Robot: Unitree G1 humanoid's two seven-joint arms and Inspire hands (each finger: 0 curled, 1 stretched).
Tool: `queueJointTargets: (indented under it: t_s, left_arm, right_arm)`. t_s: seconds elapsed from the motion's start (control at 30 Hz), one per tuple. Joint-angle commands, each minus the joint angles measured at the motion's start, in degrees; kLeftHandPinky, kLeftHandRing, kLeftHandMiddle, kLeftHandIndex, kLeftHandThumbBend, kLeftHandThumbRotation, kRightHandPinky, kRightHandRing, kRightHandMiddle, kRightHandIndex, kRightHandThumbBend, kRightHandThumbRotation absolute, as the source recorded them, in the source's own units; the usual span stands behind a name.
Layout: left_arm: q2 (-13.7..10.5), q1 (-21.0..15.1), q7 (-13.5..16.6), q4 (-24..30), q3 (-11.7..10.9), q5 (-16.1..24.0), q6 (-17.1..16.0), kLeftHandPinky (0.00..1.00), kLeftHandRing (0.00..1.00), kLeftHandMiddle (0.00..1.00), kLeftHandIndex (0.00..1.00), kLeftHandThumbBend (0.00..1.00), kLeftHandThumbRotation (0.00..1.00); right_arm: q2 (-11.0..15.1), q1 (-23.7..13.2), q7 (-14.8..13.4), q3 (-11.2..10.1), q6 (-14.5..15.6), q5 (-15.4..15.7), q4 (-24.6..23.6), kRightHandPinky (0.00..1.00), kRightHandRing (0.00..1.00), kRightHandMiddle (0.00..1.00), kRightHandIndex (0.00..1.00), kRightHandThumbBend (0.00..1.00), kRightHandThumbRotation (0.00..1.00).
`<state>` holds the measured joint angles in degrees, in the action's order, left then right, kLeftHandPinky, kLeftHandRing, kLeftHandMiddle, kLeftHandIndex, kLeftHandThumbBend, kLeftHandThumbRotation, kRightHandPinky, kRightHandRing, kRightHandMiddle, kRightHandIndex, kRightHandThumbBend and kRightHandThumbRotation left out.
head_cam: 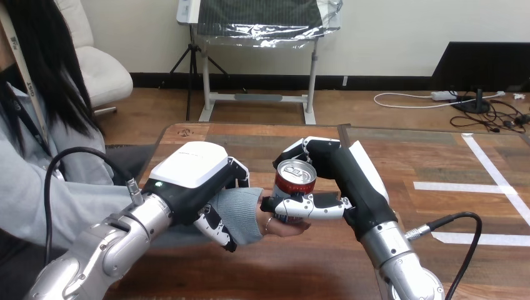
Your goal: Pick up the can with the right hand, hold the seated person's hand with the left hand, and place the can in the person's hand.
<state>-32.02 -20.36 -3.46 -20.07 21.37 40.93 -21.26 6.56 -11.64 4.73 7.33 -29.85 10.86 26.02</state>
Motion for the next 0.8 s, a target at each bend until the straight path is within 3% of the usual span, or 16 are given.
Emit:
queueJointTargets:
  t_s: [0.0,0.27,0.5,0.7,0.77]
  left_arm:
    - [1.7,-5.8,2.5,2.7,-2.7,-1.1,-0.2,0.35,0.37,0.42,0.45,0.93,0.00]
    - [1.8,-5.5,3.7,1.7,-2.9,-1.6,-1.3,0.35,0.37,0.42,0.45,0.94,0.00]
    - [1.5,-5.3,4.1,1.4,-2.8,-1.2,-1.2,0.35,0.38,0.43,0.46,0.94,0.00]
    - [1.3,-5.1,5.0,0.7,-2.5,-0.6,-1.3,0.41,0.44,0.48,0.51,0.94,0.04]
    - [1.1,-5.0,5.3,0.5,-2.4,-0.3,-1.3,0.44,0.47,0.52,0.54,0.94,0.07]
  right_arm:
    - [-1.8,-1.9,0.8,1.3,-0.6,-1.0,-3.3,0.33,0.38,0.44,0.47,0.81,0.00]
    - [-1.6,-2.2,0.7,1.1,-0.5,-0.8,-3.1,0.34,0.39,0.44,0.47,0.81,0.00]
    - [-1.0,-2.5,1.0,1.2,1.3,-0.3,-3.6,0.36,0.40,0.45,0.47,0.81,0.00]
    - [-0.2,-2.9,2.2,1.3,1.9,-0.6,-3.6,0.42,0.48,0.52,0.55,0.83,0.00]
    - [0.1,-3.0,2.8,1.3,1.8,-0.8,-3.4,0.49,0.55,0.58,0.60,0.85,0.00]
